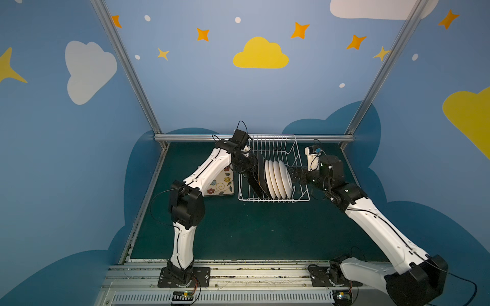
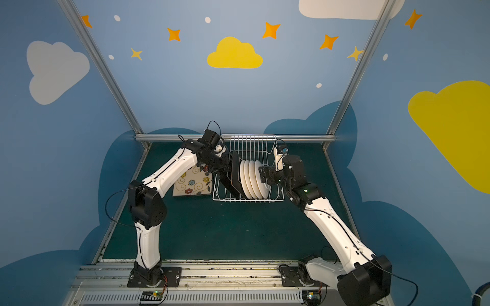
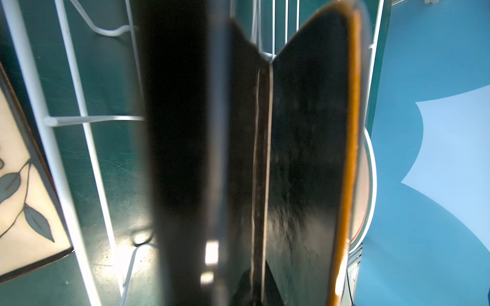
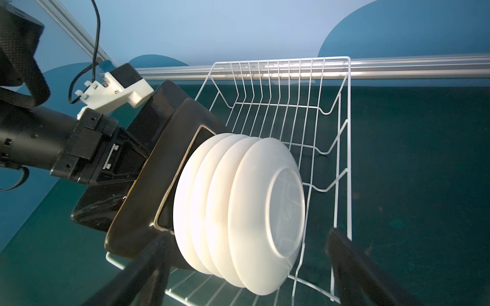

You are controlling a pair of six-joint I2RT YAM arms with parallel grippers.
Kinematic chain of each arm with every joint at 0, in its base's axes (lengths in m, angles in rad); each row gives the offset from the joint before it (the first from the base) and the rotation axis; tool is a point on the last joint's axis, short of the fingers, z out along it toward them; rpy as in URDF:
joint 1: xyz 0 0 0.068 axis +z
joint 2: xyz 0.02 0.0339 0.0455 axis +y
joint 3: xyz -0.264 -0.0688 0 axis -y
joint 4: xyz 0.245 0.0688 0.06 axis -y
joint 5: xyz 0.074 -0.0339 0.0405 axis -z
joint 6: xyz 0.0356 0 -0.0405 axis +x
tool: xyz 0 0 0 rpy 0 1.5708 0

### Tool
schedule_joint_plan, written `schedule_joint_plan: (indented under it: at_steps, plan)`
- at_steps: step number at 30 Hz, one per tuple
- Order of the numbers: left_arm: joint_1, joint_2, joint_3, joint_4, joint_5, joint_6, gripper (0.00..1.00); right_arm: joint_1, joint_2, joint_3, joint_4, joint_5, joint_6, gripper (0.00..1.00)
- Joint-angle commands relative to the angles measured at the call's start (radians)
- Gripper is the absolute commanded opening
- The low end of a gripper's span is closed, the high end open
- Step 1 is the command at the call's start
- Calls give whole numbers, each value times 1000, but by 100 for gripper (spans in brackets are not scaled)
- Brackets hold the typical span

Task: Unload the plates from the dish rack
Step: Pick up a plate from the dish rack.

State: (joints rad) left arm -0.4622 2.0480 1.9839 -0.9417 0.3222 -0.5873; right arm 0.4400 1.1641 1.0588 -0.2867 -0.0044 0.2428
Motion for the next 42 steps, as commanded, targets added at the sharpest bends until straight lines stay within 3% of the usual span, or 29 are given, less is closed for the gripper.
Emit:
schedule_joint_plan:
  at_steps: [1, 25, 42]
  plan:
    - [-6, 3, 34, -54, -27, 61, 3, -5, -16, -7, 29, 1, 8, 90]
    - [0, -42, 182, -106, 5, 113, 3, -11, -12, -8, 43, 20, 50, 90]
    - [26, -137, 136, -54, 0, 59, 3, -13, -6, -7, 51, 3, 55, 91]
